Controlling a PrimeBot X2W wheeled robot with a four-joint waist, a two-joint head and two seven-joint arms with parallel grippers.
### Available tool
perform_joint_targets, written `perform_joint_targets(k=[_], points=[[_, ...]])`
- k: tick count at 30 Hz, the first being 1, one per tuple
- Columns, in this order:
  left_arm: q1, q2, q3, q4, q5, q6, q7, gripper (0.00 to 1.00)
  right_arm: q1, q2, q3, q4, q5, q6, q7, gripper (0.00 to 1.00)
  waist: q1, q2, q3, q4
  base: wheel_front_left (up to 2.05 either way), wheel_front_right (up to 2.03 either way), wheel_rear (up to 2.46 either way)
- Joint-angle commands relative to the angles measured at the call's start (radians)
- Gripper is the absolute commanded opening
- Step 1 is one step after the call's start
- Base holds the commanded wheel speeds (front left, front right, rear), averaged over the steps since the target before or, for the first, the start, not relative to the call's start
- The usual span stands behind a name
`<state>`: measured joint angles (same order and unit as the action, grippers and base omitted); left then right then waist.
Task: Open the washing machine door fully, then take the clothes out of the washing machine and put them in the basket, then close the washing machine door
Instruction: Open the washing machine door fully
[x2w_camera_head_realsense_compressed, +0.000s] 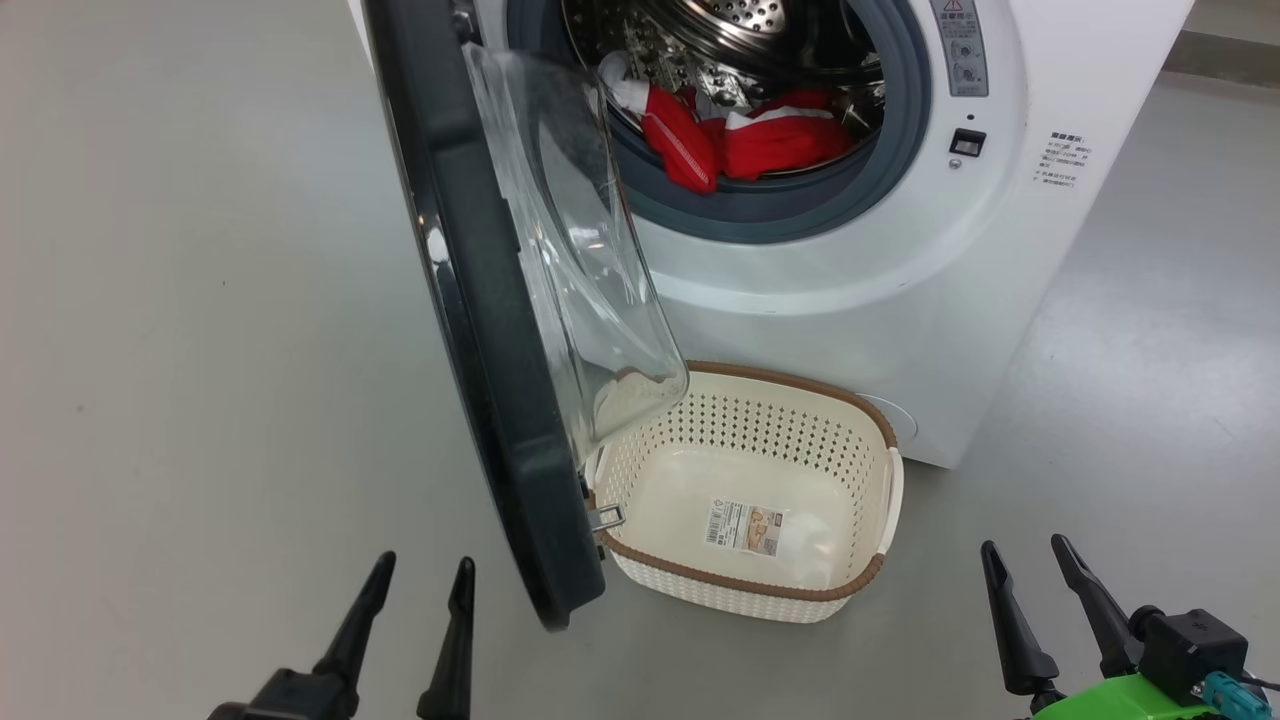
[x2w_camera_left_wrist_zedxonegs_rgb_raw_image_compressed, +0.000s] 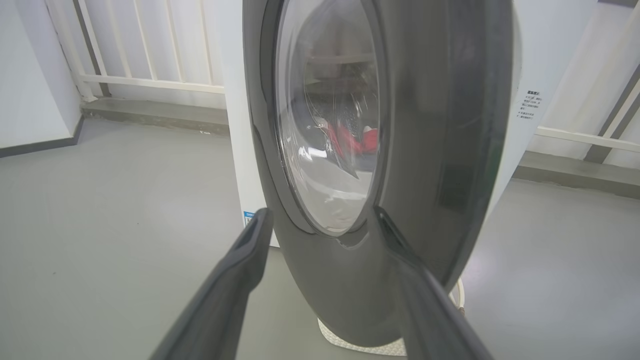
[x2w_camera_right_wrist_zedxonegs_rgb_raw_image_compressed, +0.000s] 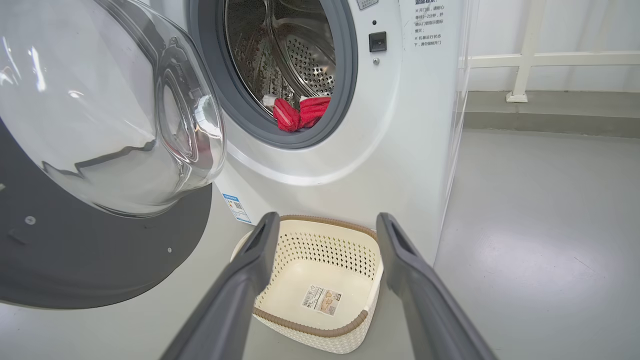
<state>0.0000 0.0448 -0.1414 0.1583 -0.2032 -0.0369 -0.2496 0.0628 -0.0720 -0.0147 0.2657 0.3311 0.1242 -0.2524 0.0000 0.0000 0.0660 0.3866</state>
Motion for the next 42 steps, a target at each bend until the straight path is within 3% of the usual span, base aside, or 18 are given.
perform_joint_targets(k=[1,2,3,4,5,6,10,15,23,32,42], points=[[-0.014,0.005,0.037,-0.025,-0.004,-0.001,-0.012,1.00,-0.009,-0.009,0.023,-0.023,-0.012,0.007,-0.009,1.00,0.0000,0.0000,0.000,0.001,0.00,0.00,0.00],[-0.016,0.005,0.040,-0.030,-0.013,-0.001,-0.012,1.00,-0.009,-0.009,0.022,-0.024,-0.012,0.007,-0.009,1.00,0.0000,0.0000,0.000,0.001,0.00,0.00,0.00],[-0.017,0.005,0.045,-0.036,-0.022,0.000,-0.012,0.92,-0.010,-0.009,0.022,-0.024,-0.012,0.007,-0.009,1.00,0.0000,0.0000,-0.001,0.002,0.00,0.00,0.00],[-0.018,0.005,0.051,-0.042,-0.032,0.002,-0.012,0.36,-0.010,-0.008,0.021,-0.025,-0.012,0.007,-0.009,1.00,0.0000,0.0000,-0.001,0.002,0.00,0.00,0.00],[-0.020,0.005,0.059,-0.049,-0.041,0.005,-0.012,0.08,-0.010,-0.008,0.022,-0.025,-0.012,0.007,-0.009,1.00,0.0000,0.0000,-0.001,0.003,0.00,0.00,0.00],[-0.023,0.005,0.070,-0.059,-0.050,0.009,-0.012,0.00,-0.010,-0.008,0.022,-0.026,-0.013,0.007,-0.009,1.00,0.0000,0.0000,-0.002,0.003,0.00,0.00,0.00],[-0.042,0.005,0.122,-0.124,-0.070,0.018,-0.012,0.00,-0.011,-0.008,0.023,-0.028,-0.016,0.007,-0.009,1.00,0.0000,0.0000,-0.003,0.002,0.00,0.00,0.00],[-0.079,0.005,0.148,-0.314,-0.090,0.035,-0.012,0.00,-0.013,-0.010,0.028,-0.034,-0.017,0.007,-0.009,1.00,0.0000,0.0000,-0.004,-0.004,0.00,0.00,0.00],[-0.101,0.005,-0.027,-0.481,-0.081,0.023,-0.012,0.00,-0.014,-0.011,0.029,-0.040,-0.016,0.007,-0.009,1.00,0.0000,0.0000,0.003,-0.014,0.00,0.00,0.00],[-0.089,0.005,-0.250,-0.345,-0.131,0.004,-0.012,0.00,-0.025,-0.011,0.030,-0.043,-0.018,0.007,-0.009,1.00,0.0000,0.0000,0.018,-0.028,0.00,0.00,0.00],[-0.125,0.005,-0.251,-0.128,-0.231,-0.023,-0.012,0.00,-0.036,-0.010,0.032,-0.042,-0.019,0.007,-0.009,1.00,0.0000,0.0000,0.033,-0.039,0.00,0.00,0.00]])
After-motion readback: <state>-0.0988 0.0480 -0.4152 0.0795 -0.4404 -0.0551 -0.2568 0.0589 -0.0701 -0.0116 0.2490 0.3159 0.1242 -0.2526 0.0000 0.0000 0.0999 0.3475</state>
